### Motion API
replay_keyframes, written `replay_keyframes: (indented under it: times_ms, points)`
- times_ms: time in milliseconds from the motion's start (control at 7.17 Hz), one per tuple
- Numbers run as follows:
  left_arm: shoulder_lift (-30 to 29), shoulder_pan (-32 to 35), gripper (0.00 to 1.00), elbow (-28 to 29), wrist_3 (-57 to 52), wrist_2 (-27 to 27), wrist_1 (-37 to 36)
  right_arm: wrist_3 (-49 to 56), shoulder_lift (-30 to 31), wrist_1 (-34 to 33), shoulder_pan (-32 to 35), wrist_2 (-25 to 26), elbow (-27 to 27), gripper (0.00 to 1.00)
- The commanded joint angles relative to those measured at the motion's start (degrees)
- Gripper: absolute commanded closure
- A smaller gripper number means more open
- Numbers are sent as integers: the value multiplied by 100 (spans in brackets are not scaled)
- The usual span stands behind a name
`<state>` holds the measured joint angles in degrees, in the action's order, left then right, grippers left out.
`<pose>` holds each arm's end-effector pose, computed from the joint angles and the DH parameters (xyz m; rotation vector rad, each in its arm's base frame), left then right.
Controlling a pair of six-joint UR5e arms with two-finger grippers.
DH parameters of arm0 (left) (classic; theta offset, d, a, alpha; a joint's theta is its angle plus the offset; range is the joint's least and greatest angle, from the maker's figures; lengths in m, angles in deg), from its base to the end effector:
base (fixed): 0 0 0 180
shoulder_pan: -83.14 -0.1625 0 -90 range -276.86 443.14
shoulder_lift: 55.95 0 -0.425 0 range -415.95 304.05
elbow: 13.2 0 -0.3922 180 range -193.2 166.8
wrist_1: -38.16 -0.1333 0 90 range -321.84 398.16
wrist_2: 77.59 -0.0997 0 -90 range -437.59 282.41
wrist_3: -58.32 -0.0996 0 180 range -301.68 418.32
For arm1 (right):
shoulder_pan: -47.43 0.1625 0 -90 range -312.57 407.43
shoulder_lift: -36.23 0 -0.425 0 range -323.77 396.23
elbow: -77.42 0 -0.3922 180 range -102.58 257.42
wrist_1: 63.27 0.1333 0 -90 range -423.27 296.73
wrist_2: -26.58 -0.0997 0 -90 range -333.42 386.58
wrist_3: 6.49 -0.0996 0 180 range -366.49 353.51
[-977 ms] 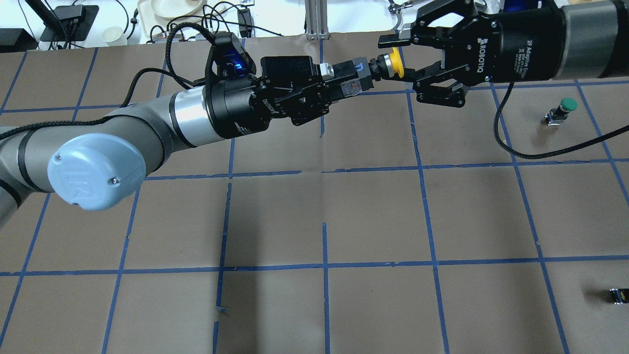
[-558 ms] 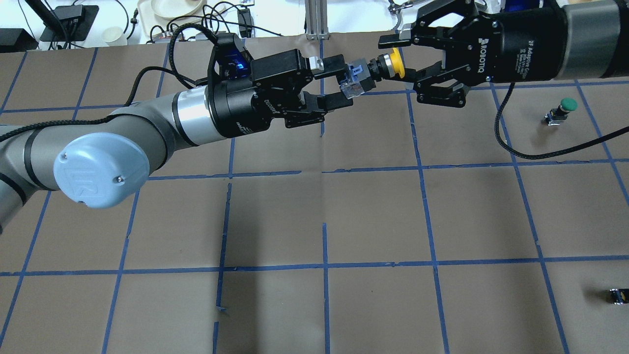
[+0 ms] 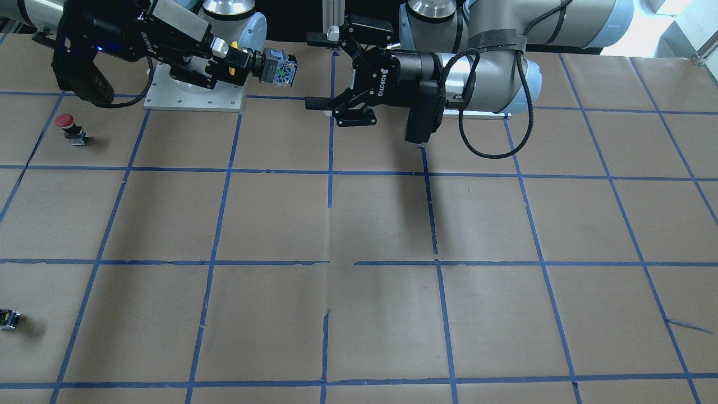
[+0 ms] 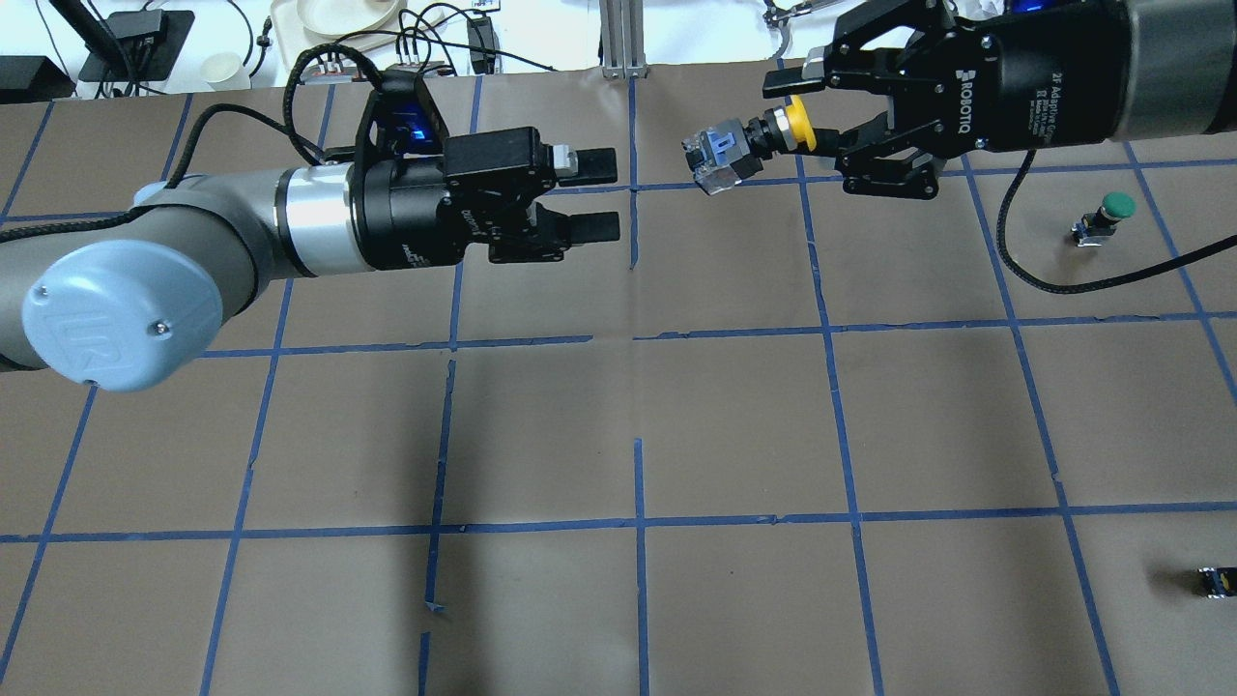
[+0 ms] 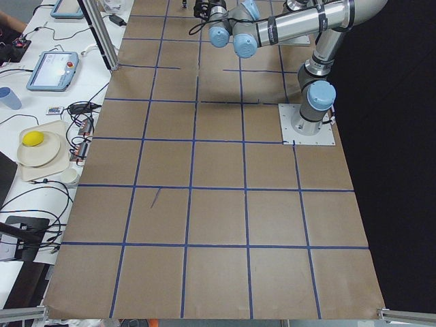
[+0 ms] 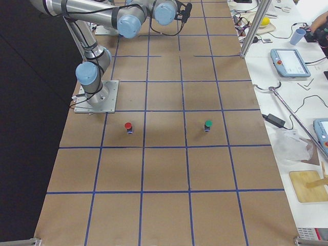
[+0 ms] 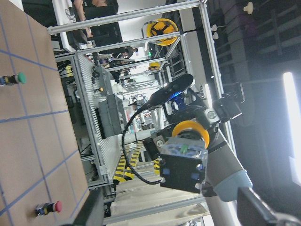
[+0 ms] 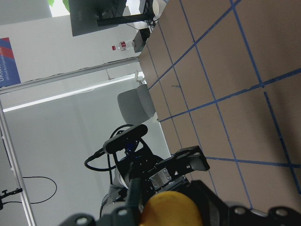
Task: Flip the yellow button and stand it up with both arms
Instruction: 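Open the left gripper and pull it back while the right gripper carries the button away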
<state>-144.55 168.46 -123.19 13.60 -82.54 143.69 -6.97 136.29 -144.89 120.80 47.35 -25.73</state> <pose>-0.1959 -0.4566 0.3993 -0.1234 -1.6402 0.1654 0.1002 -0.4558 0.5054 0.4175 1.8799 0.0048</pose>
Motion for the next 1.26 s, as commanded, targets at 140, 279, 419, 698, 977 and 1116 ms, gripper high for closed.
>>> replay_keyframes:
  times_ms: [140, 279, 419, 698, 977, 1116]
  points:
    - [-86, -427, 0, 371, 260, -2448, -669, 179, 214, -871, -148, 1511, 48, 70]
    - [-69, -506, 0, 538, 949, -3677, -1022, 597, 233, -996, -95, 1900, 5, 70]
    - [-156, -498, 0, 635, 1156, -4446, -1583, 1132, 242, -997, -34, 2312, -56, 70]
    - [-236, -498, 0, 776, 1735, -5310, -1860, 2745, 268, -988, -7, 3357, -336, 70]
    - [-219, -324, 0, 917, 2745, -6296, -2370, 4966, 434, -1014, -7, 4683, -1020, 72]
    - [-97, -44, 0, 1083, 3036, -7021, -2379, 5761, 470, -1310, -59, 5159, -1346, 72]
